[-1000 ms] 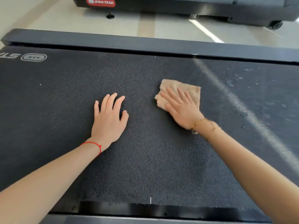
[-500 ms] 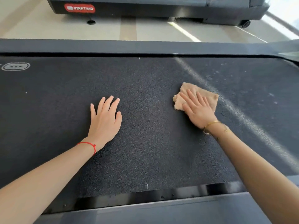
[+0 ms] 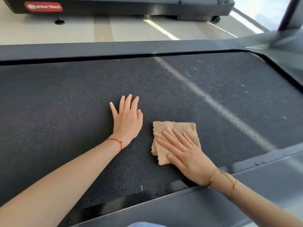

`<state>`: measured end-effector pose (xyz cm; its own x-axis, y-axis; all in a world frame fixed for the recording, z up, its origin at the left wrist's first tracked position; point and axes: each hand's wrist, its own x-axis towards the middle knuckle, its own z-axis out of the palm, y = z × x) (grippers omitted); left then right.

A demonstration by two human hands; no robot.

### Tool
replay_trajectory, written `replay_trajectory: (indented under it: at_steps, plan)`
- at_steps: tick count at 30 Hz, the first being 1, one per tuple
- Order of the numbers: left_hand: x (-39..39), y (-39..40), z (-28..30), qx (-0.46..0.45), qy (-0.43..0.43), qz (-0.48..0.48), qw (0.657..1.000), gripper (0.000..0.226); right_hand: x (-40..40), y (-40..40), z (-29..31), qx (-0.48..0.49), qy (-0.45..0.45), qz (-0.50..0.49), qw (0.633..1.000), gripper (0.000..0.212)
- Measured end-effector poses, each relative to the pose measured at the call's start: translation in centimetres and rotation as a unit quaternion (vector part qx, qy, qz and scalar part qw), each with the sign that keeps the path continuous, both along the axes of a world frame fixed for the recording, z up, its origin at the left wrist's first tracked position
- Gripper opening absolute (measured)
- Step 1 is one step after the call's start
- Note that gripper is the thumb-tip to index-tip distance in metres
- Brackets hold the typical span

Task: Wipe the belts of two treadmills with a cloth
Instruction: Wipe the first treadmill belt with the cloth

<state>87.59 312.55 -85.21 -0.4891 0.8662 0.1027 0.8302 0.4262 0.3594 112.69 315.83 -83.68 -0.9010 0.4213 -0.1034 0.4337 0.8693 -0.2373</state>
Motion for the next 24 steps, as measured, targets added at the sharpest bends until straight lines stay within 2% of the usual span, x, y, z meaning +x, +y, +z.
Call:
replay_trajectory:
  at_steps: [3,5,7,9,12,16,20,24]
  plan:
    - [0.3,1.1,0.3,-0.001,-0.004,-0.008,1.000,0.053,-0.4,5.9,-0.4,0.033,-0.008,-0.118,0.992,0.049]
    - [0.6,1.8,0.3,0.001,-0.004,-0.012,1.000,0.053,-0.8,10.3,-0.1,0.002,-0.015,-0.201,0.980,0.050]
    - [1.0,2.5,0.2,0.000,-0.009,-0.015,1.000,0.053,-1.2,12.4,0.3,-0.020,-0.018,-0.226,0.974,0.050]
    - [1.4,3.3,0.1,-0.001,-0.013,-0.010,1.000,0.053,-1.4,11.7,0.0,-0.023,-0.023,-0.200,0.979,0.050]
    - [2.0,4.8,-0.2,-0.001,-0.009,0.006,1.000,0.053,0.0,7.5,-0.6,0.006,-0.019,-0.092,0.996,0.050]
    - [3.1,6.3,-0.4,-0.005,-0.019,0.023,1.000,0.053,2.3,4.7,-0.4,-0.018,-0.004,-0.007,1.000,0.050]
    - [3.6,6.4,-1.2,-0.019,0.022,0.043,0.999,0.055,1.8,8.2,-0.4,0.001,-0.002,-0.002,1.000,0.051]
    - [3.8,6.5,-1.5,-0.025,0.039,0.047,0.998,0.056,-1.2,16.3,-0.7,0.003,0.005,-0.070,0.998,0.051]
